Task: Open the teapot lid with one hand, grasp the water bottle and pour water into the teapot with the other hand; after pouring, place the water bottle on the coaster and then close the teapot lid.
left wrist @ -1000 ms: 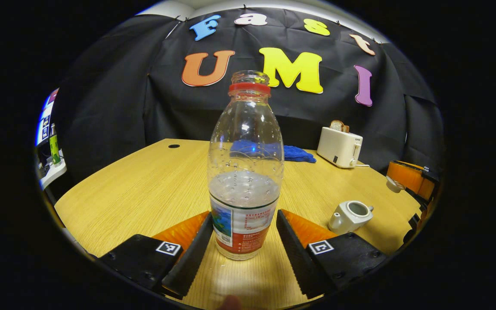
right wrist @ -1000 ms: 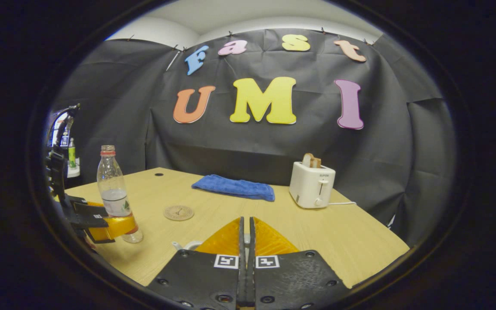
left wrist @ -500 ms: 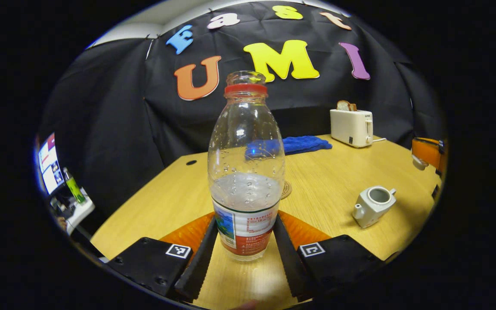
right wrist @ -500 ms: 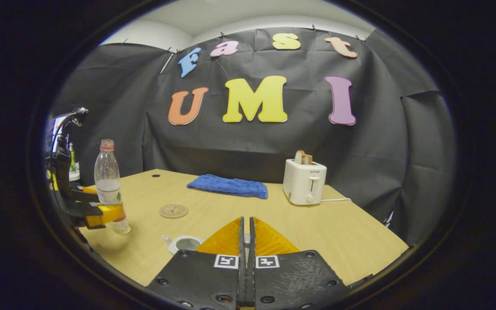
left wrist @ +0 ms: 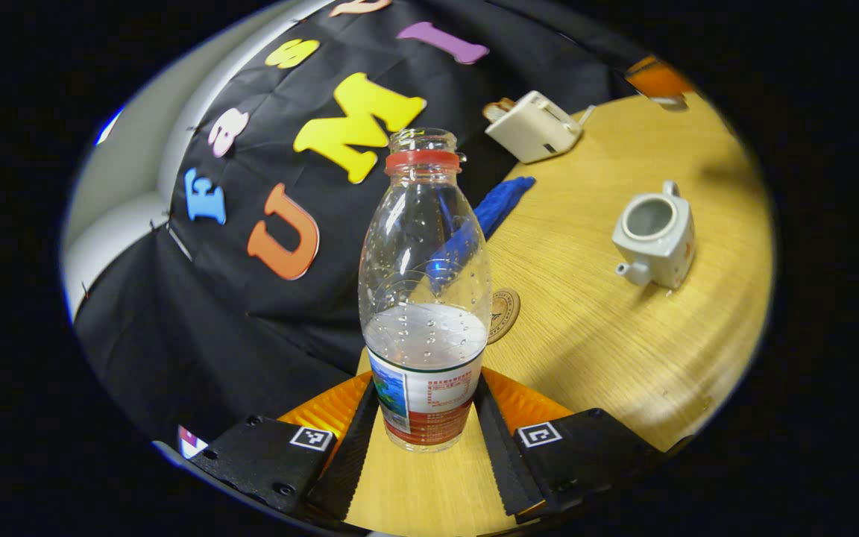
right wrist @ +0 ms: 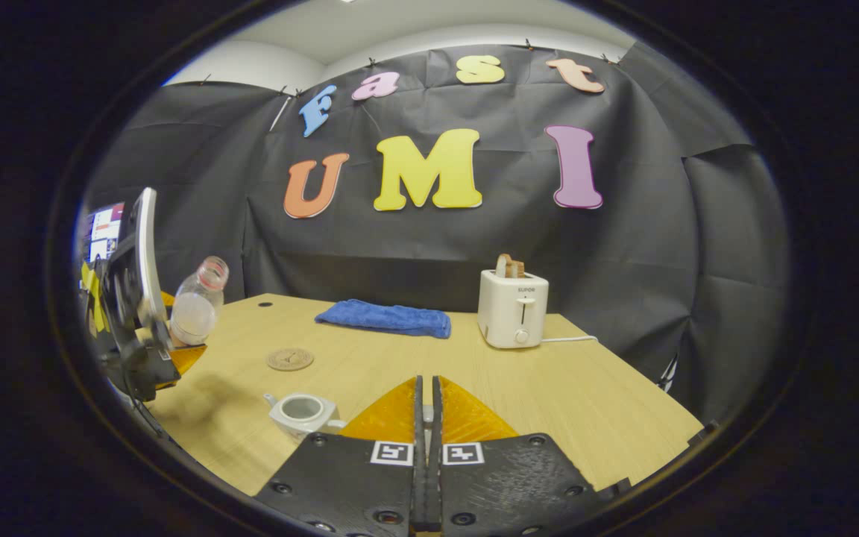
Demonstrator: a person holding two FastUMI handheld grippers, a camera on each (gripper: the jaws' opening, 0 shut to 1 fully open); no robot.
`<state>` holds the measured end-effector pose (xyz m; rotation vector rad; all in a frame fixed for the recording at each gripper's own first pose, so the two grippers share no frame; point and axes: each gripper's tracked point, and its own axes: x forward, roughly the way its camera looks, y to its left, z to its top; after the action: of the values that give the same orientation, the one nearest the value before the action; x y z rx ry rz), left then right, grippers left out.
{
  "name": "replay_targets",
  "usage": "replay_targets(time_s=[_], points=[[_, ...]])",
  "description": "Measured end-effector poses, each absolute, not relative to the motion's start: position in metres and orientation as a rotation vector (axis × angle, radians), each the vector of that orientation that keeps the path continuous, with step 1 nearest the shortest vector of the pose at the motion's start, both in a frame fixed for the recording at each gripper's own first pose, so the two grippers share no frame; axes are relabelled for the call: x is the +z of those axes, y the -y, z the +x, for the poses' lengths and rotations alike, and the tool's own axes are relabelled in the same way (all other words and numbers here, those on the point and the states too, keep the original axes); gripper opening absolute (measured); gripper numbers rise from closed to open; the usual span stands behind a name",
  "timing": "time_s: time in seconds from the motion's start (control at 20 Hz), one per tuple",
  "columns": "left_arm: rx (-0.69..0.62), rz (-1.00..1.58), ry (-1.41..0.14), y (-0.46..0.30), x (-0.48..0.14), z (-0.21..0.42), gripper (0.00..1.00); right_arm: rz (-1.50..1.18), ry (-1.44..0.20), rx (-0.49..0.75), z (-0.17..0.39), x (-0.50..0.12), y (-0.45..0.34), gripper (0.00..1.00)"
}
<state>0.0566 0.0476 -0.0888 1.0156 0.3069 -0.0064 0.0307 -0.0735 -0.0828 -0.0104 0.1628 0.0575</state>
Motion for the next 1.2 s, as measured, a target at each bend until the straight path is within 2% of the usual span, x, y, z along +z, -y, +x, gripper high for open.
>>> replay_targets(time_s=[0.6,1.2], points=[[-0.111,1.5,-0.324,-0.031,-0.104,0.054,0.74,-0.01,-0.161,0.04,0.014,-0.092,0.103,0.0],[-0.124,1.678,-0.307,-0.03,-0.106,0.051,0.74,-0.002,-0.166,0.032,0.013,-0.097,0.111,0.0]])
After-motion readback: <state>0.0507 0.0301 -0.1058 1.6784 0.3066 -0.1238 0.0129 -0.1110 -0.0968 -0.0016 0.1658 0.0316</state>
